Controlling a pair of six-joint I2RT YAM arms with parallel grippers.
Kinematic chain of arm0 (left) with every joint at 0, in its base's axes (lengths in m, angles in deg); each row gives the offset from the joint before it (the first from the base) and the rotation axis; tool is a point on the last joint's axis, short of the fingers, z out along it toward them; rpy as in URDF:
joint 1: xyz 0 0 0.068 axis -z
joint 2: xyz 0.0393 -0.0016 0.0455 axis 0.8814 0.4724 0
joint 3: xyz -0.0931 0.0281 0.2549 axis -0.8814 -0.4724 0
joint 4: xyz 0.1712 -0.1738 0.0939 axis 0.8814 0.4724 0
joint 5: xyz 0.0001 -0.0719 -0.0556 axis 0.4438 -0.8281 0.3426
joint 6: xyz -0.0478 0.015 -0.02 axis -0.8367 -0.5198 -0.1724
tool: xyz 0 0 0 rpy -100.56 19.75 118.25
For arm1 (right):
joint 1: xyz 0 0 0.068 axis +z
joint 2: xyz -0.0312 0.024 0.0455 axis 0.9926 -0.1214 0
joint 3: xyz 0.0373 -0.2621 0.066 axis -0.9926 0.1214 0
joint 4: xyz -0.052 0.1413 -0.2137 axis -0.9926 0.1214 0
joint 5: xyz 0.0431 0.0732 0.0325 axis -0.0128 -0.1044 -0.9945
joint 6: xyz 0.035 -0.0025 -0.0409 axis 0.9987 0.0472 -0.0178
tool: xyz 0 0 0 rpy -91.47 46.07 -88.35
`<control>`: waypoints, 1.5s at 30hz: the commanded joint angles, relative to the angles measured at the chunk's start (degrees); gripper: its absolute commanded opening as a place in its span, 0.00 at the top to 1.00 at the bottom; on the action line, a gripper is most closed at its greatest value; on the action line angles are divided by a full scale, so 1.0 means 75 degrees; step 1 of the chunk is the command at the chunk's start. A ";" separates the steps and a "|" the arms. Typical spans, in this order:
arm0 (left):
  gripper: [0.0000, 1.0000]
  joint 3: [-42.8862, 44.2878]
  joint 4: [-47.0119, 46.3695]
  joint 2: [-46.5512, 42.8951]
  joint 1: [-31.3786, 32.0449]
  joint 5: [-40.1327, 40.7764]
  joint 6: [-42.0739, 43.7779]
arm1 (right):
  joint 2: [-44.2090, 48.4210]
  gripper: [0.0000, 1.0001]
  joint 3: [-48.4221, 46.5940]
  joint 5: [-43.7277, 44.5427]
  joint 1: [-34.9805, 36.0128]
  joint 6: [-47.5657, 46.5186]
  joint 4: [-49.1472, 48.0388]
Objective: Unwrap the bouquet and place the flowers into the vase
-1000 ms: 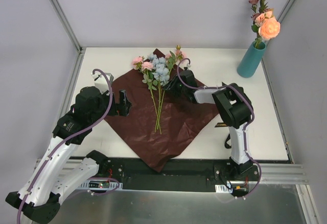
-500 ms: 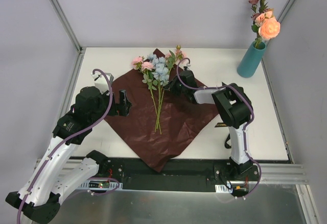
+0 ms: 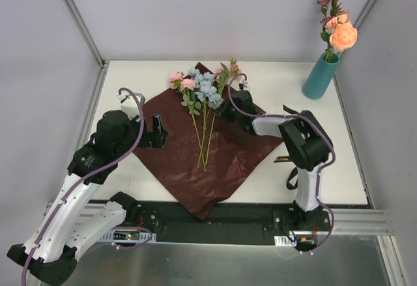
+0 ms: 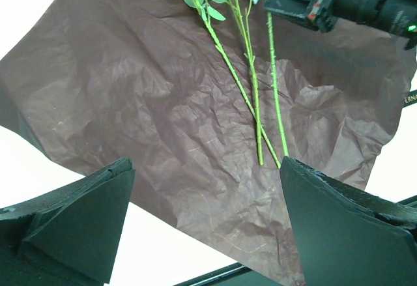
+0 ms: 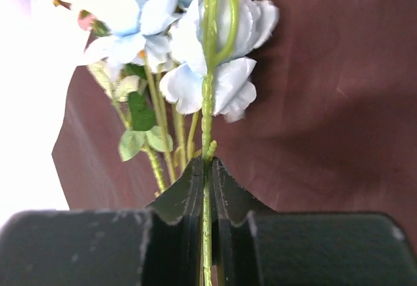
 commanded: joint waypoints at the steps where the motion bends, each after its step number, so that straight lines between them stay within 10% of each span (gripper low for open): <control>1: 0.01 -0.0003 -0.0085 0.0013 -0.0062 -0.0050 -0.0053 | 0.1754 1.00 0.0049 0.1050 0.0022 -0.0828 0.0062; 20: 0.01 -0.0027 -0.0073 -0.0010 -0.0062 -0.0109 -0.0053 | 0.4908 1.00 0.0284 0.1895 0.0045 -0.4155 0.0698; 45: 0.01 -0.0038 -0.0073 0.0095 -0.0051 -0.0237 -0.0029 | 0.5318 1.00 0.0413 0.1591 -0.1804 -0.8998 -0.3532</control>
